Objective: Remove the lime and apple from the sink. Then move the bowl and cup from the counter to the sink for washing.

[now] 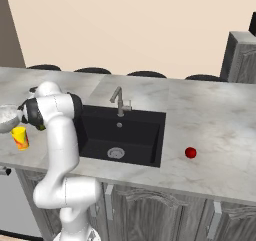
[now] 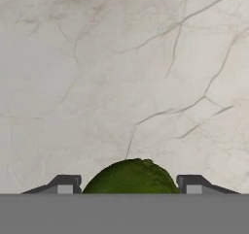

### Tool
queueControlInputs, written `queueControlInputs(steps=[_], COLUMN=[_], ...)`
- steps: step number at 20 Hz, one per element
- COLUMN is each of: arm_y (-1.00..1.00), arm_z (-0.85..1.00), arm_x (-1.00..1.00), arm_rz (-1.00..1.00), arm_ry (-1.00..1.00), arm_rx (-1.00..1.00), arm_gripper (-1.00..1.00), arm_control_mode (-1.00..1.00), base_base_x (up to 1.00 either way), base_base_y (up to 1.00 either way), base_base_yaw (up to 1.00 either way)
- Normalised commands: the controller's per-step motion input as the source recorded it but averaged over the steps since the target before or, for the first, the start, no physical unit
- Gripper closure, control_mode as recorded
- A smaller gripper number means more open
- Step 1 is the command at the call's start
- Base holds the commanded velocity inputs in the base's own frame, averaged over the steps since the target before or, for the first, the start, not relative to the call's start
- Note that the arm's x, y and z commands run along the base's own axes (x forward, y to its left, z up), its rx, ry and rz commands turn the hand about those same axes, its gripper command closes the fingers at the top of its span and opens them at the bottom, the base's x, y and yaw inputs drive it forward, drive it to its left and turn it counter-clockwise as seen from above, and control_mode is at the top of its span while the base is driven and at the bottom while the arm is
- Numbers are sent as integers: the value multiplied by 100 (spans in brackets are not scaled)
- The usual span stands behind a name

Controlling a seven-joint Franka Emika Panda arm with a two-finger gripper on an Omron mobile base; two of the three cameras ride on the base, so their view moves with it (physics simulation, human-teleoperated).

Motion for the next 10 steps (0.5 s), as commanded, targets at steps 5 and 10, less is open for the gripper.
queueControlInputs(steps=[5,10], arm_y=[2,0], arm_z=[-21,-4], arm_x=[0,0], arm_rz=[-1,0], arm_ry=[3,1], arm_rx=[-1,0], arm_gripper=[-100,-100], arm_control_mode=[-100,-100], base_base_x=[0,0], base_base_y=[0,0], base_base_yaw=[0,0])
